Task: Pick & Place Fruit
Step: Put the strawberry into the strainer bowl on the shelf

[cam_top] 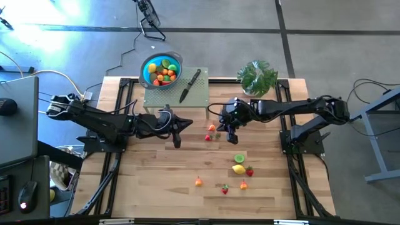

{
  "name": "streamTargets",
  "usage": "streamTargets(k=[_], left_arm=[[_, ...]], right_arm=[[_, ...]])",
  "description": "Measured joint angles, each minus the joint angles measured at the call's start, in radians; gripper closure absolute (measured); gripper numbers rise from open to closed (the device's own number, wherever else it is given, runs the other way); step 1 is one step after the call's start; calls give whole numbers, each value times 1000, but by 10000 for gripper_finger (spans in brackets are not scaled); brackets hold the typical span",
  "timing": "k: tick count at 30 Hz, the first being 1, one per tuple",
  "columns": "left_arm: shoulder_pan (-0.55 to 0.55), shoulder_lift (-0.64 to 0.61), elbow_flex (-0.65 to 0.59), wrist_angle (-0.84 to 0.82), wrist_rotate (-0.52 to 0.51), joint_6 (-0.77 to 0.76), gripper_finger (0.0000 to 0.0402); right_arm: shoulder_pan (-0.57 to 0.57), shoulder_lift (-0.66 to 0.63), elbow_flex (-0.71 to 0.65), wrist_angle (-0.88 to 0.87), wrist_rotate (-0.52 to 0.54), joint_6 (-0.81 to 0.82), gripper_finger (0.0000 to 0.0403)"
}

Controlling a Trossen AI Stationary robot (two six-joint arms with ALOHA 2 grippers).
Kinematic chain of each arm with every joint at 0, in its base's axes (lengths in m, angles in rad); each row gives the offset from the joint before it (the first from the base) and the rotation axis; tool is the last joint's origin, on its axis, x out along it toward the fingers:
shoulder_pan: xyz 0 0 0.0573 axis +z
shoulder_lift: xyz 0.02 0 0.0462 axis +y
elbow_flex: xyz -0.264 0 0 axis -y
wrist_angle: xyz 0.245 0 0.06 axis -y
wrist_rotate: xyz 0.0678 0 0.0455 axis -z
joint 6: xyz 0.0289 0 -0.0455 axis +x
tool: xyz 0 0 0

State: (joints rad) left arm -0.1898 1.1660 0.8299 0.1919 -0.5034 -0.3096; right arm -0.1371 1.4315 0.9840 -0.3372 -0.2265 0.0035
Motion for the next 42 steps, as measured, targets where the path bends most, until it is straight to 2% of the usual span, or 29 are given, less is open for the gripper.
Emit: streamTargets(k=[4,11,15,28,42], left_arm=[[0,0,0,0,0,-1,401],[0,0,0,-7,-1,-1,401],[0,0,0,-9,-4,-1,401],[0,0,0,-11,-5,-1,401],[0,0,1,-16,-5,-1,401]], right_arm=[[0,0,0,0,33,-32,377],[1,90,0,19,30,19,274],[1,171,-1,52,31,19,244],[0,321,0,114,39,17,246],[-3,344,0,144,45,-14,272]])
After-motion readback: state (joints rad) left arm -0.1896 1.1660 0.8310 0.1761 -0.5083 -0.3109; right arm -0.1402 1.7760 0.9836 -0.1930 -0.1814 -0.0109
